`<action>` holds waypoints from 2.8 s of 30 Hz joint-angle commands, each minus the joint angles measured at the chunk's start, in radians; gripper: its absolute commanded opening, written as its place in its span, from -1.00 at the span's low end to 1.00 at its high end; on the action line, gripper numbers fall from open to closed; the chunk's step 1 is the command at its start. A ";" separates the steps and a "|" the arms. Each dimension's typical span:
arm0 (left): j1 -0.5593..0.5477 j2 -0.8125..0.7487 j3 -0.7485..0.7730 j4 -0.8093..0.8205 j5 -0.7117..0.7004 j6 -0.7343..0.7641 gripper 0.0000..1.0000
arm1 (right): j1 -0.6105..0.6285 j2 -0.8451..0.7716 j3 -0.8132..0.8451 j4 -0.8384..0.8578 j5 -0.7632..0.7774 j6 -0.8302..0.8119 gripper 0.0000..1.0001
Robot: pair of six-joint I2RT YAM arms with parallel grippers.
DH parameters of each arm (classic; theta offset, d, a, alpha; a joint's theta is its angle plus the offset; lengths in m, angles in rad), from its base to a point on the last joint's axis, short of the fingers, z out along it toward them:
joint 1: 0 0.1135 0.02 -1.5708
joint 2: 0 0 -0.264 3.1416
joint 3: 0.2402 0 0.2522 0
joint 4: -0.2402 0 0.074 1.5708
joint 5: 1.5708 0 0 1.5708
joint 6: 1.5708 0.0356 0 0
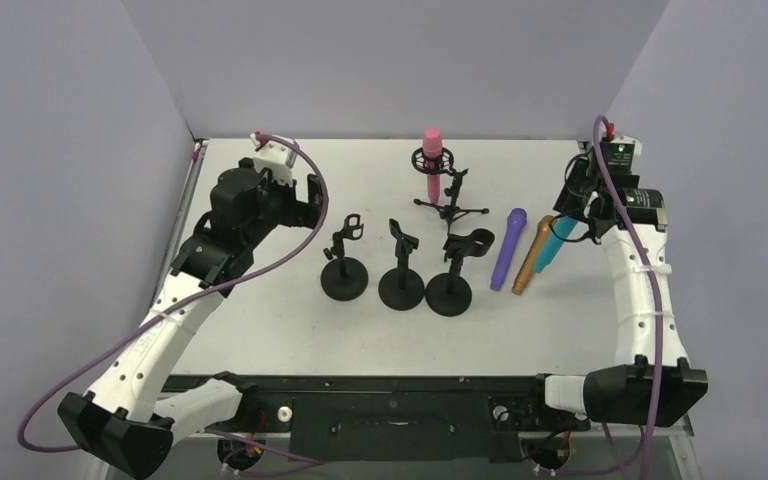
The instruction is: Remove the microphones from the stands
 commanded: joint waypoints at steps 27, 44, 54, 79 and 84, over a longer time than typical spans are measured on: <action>-0.018 -0.088 -0.119 0.036 0.089 -0.066 0.93 | -0.126 0.451 -0.110 0.120 -0.222 0.059 -1.00; -0.060 -0.068 -0.117 0.014 0.047 -0.037 0.93 | -0.163 0.495 -0.075 0.121 -0.202 0.061 -1.00; -0.071 -0.065 -0.122 0.011 0.027 -0.026 0.93 | -0.173 0.636 0.062 0.120 -0.188 0.079 -0.79; -0.072 -0.006 -0.112 0.003 0.014 -0.021 0.93 | -0.150 0.818 0.169 0.175 -0.187 0.104 -0.22; -0.072 -0.004 -0.112 0.003 0.012 -0.021 0.93 | -0.152 0.821 0.160 0.181 -0.194 0.103 -0.12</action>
